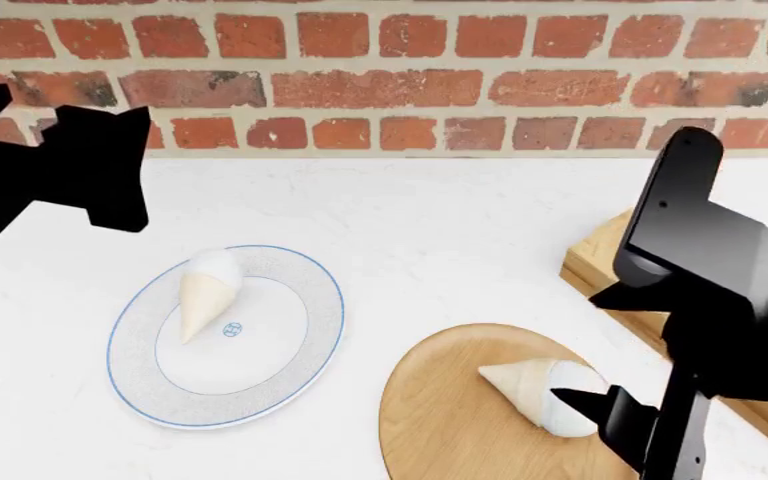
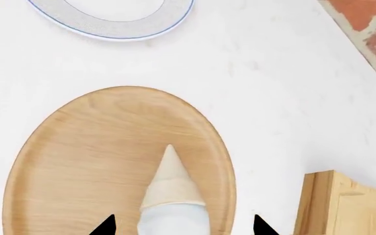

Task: Move the dessert items from the plate to the tray.

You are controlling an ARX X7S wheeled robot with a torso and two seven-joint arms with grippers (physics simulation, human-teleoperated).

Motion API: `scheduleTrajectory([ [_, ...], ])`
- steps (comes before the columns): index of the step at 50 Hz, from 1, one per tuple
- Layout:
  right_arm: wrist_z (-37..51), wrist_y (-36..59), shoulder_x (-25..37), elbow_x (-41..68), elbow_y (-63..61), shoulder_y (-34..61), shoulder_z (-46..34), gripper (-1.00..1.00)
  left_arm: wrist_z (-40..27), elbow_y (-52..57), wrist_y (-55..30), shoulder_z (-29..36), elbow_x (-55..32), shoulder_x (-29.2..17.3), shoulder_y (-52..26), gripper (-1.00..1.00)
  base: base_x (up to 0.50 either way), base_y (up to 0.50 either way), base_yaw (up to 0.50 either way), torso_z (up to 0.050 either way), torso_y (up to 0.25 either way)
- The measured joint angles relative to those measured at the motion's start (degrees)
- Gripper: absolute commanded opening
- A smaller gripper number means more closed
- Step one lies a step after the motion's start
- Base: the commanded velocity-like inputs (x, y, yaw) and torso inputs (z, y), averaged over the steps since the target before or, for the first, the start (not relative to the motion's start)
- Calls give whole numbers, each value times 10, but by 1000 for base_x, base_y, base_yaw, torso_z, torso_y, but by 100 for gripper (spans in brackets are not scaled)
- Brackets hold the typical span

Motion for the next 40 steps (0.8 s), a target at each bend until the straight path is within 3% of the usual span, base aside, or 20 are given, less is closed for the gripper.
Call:
scheduleTrajectory([
  [40,-40,-59,22,-85,-12,-87,-36,100,16,10,10,-3,20,-8,25,100,0,0,0,0,0],
])
